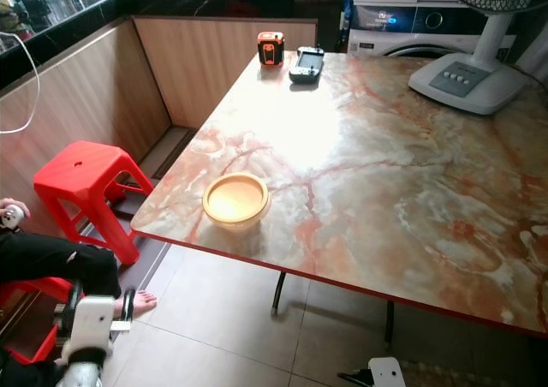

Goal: Restocking fridge

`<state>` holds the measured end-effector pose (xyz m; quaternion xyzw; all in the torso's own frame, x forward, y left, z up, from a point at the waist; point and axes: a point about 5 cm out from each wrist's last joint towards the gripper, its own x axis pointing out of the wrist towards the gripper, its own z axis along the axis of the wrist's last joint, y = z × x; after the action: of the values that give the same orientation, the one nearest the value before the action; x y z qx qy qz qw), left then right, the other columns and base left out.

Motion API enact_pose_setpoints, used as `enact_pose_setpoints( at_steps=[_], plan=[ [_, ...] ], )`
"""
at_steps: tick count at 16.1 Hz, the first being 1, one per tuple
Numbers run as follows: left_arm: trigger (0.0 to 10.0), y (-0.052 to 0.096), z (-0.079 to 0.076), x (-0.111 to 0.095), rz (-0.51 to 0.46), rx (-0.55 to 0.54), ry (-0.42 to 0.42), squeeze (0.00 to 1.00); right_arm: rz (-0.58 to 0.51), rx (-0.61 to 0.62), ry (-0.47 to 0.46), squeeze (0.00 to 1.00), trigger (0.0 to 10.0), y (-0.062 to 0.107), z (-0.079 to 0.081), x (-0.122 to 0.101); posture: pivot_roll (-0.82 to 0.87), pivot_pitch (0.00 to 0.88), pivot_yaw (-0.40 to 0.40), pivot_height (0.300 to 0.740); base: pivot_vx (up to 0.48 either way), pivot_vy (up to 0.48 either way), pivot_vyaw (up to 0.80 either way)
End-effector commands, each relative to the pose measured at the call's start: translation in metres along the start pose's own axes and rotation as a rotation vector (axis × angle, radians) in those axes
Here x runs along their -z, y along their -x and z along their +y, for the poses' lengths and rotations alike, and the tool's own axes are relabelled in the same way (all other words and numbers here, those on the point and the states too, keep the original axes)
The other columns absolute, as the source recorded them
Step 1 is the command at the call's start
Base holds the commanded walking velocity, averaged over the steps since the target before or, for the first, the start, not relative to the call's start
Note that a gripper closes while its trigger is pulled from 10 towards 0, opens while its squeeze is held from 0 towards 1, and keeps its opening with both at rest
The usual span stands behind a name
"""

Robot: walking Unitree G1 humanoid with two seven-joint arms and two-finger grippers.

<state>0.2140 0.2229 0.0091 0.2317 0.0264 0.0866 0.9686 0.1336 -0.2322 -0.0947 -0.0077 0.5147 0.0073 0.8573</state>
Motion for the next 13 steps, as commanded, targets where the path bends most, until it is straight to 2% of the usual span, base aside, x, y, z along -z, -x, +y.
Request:
enact_pose_setpoints(
  at_steps=[1,3,5,7,9,11,13],
  plan=[
    [10.0,-0.006,0.0,-0.015,-0.092,0.022,-0.074,0.0,0.007,-0.009,0.02,0.0,10.0,0.0,0.003,0.002,-0.06,0.0,0.102,0.74,0.0,0.0,0.0],
    [10.0,-0.017,-0.004,-0.042,-0.217,0.046,-0.077,0.0,0.006,-0.01,0.016,0.0,10.0,0.0,0.003,0.002,-0.06,0.0,0.11,0.74,0.0,0.0,0.0],
    [10.0,-0.024,-0.013,-0.059,-0.273,0.091,-0.034,0.0,0.006,-0.012,0.016,0.0,10.0,0.0,0.004,0.003,-0.06,0.0,0.112,0.74,0.0,0.0,0.0],
    [10.0,-0.025,-0.022,-0.069,-0.306,0.147,-0.036,0.0,0.007,-0.014,0.017,0.0,10.0,0.0,0.004,0.003,-0.06,0.0,0.112,0.74,0.0,0.0,0.0],
    [10.0,-0.03,-0.029,-0.09,-0.368,0.154,-0.04,0.0,0.01,-0.013,0.022,0.0,10.0,0.0,0.004,0.004,-0.06,0.0,0.112,0.74,0.0,0.0,0.0],
    [10.0,-0.045,-0.035,-0.124,-0.417,0.181,0.032,0.0,0.008,-0.01,0.024,0.0,10.0,0.0,0.003,0.002,-0.05,0.0,0.104,0.74,0.0,0.0,0.0],
    [10.0,-0.06,-0.032,-0.148,-0.419,0.184,0.193,0.0,0.003,-0.003,0.017,0.0,10.0,0.0,0.002,0.001,-0.04,0.0,0.099,0.74,0.0,0.0,0.0]
  ],
)
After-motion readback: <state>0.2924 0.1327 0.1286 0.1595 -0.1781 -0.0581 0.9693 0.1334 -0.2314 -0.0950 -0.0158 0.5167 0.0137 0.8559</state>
